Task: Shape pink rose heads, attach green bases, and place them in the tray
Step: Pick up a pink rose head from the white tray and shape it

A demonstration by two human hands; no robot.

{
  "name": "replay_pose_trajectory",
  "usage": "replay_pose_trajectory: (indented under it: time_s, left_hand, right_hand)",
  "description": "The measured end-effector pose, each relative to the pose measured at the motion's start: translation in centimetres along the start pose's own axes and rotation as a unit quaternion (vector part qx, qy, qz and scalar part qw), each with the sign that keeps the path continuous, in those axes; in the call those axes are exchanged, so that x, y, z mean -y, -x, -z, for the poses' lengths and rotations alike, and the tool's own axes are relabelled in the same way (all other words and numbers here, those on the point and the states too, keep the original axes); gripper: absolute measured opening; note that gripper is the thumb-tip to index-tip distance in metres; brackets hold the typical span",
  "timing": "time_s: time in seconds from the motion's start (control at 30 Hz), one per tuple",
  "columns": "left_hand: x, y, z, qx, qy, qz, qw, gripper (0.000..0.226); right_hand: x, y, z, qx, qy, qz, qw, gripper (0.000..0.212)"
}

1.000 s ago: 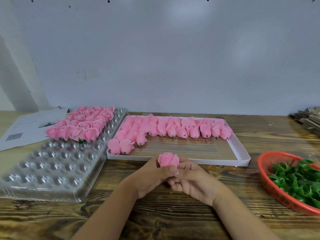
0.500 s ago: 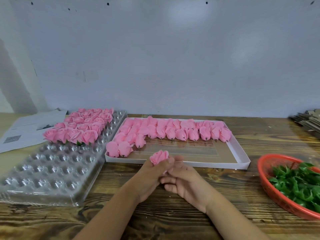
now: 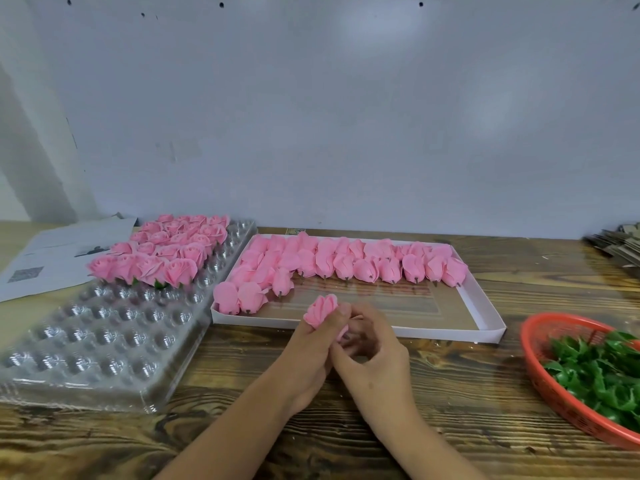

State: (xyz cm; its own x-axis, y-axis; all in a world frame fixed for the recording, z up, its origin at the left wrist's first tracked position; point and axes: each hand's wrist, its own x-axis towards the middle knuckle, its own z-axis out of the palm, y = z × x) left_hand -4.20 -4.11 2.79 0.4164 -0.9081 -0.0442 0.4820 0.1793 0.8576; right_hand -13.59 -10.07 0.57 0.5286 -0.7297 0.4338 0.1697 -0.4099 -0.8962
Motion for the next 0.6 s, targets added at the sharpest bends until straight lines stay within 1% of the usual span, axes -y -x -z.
replay_pose_trajectory:
  time_s: [0.07, 0.13, 0.2, 0.3, 0.37, 0.47, 0.53, 0.6]
  left_hand:
    - [-0.1, 0.1, 0.0, -0.001, 0.003, 0.012, 1.0, 0.05]
    - [-0.2, 0.2, 0.0, 0.004, 0.004, 0.022, 1.0, 0.051]
    - [-0.3, 0.2, 0.0, 0.016, -0.004, 0.024, 1.0, 0.047]
    - [-0.4, 0.3, -0.3, 0.022, -0.012, 0.016, 1.0, 0.034]
    - [-0.3, 0.2, -0.2, 0.023, -0.015, 0.012, 1.0, 0.032]
    - [-0.2, 0.0, 0.4, 0.024, -0.013, 0.025, 0.999, 0.035]
    - [-0.4, 0.0, 0.7, 0.028, -0.016, 0.03, 0.999, 0.041]
    - [-0.4, 0.0, 0.8, 0.038, -0.03, 0.029, 0.998, 0.054]
  right_hand:
    - [-0.1, -0.1, 0.0, 0.008, 0.057, 0.034, 0.998, 0.035]
    - [-0.2, -0.1, 0.1, 0.008, 0.088, 0.061, 0.994, 0.035]
    - [-0.1, 0.0, 0.1, 0.005, 0.1, 0.078, 0.992, 0.036]
    - [0.0, 0.0, 0.2, 0.004, 0.108, 0.096, 0.99, 0.04]
    - [0.2, 0.1, 0.2, 0.01, 0.094, 0.08, 0.992, 0.037]
    - [0.2, 0.0, 0.0, 0.045, 0.036, 0.013, 0.998, 0.028]
    - [0.3, -0.2, 0.1, 0.073, -0.008, -0.023, 0.997, 0.028]
    - [0.6, -0.4, 0.3, 0.104, -0.044, -0.05, 0.992, 0.031]
